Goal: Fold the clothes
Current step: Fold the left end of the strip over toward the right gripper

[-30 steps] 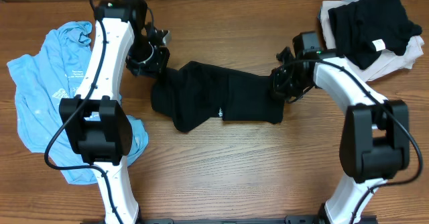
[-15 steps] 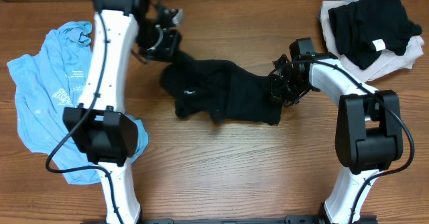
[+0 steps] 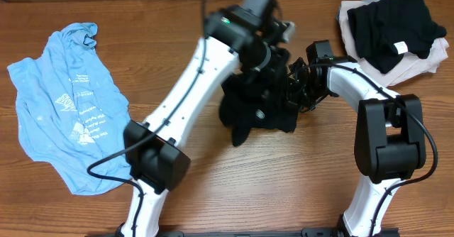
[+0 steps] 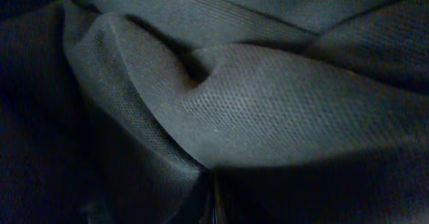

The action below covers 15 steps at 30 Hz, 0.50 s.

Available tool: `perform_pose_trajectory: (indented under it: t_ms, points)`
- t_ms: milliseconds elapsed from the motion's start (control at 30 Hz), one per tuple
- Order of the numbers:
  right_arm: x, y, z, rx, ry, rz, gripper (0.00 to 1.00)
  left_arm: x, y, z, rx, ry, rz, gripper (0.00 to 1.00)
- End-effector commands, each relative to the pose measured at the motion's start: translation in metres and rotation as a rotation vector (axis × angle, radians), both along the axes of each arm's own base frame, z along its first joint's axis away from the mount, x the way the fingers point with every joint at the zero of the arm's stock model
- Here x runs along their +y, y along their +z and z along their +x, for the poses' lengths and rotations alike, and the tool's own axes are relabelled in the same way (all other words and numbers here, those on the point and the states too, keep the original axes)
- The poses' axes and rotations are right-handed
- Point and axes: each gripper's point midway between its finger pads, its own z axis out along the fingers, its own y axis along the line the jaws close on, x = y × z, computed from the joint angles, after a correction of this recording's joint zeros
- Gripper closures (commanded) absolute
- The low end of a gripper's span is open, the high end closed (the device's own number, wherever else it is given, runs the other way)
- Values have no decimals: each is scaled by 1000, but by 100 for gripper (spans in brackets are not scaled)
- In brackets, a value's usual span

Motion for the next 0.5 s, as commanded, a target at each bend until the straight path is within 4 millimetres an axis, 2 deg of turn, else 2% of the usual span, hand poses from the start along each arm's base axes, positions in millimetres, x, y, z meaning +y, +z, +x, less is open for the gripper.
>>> perform_pose_trajectory:
  t_ms: [0,67,133,233,333,400,433,467]
  points:
    - [2,7,7,2,-18,85,96,-10,-16,2,10,86,78,96]
    - [-4,36,22,-66,-44,140,96,-15,-26,0,24,77,91,96]
    - [-18,78,38,-160,-84,185,96,-16,-37,1,44,80,106,96]
    - [-56,146,54,-301,-174,205,96,-21,-59,7,62,80,120,96]
    - [-92,203,56,-420,-244,186,96,-29,-79,18,55,80,114,93]
    - [-116,233,51,-487,-293,170,95,-37,-91,28,34,81,97,57]
    - [-124,242,48,-508,-310,163,92,-41,-94,32,28,79,85,21]
    - [-133,251,43,-529,-331,155,89,-45,-97,34,24,75,68,0]
